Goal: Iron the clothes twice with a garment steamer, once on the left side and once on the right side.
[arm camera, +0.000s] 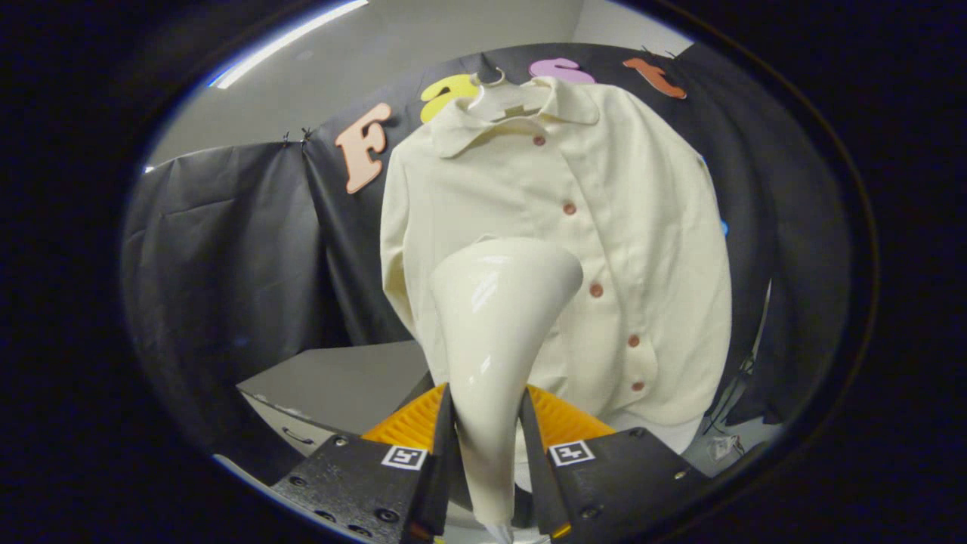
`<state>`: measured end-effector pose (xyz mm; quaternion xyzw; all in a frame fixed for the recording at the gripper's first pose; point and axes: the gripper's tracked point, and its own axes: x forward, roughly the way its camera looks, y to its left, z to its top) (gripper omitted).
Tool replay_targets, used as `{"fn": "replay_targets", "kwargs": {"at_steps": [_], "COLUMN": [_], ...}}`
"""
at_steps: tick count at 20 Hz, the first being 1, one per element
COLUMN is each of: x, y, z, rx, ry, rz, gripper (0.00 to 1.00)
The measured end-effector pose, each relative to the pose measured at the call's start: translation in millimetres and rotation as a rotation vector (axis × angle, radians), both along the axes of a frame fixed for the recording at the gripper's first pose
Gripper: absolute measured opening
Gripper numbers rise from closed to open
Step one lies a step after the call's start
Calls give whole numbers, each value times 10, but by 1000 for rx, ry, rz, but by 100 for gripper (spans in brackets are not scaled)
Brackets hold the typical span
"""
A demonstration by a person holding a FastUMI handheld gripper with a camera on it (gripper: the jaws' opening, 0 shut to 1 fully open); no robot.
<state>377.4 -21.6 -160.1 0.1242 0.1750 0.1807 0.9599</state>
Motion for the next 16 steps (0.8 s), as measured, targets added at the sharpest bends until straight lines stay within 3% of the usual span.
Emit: {"fn": "replay_targets", "kwargs": {"at_steps": [5, 10, 13, 16], "x": [510, 1109, 1427, 1556], "y": [-637, -1147, -1343, -1426], "z": [651, 1124, 1204, 1183], "rx": [12, 125, 154, 166], "ry": [-124, -207, -231, -260], "rz": [-158, -297, -332, -295], "gripper": [44, 44, 44, 44]}}
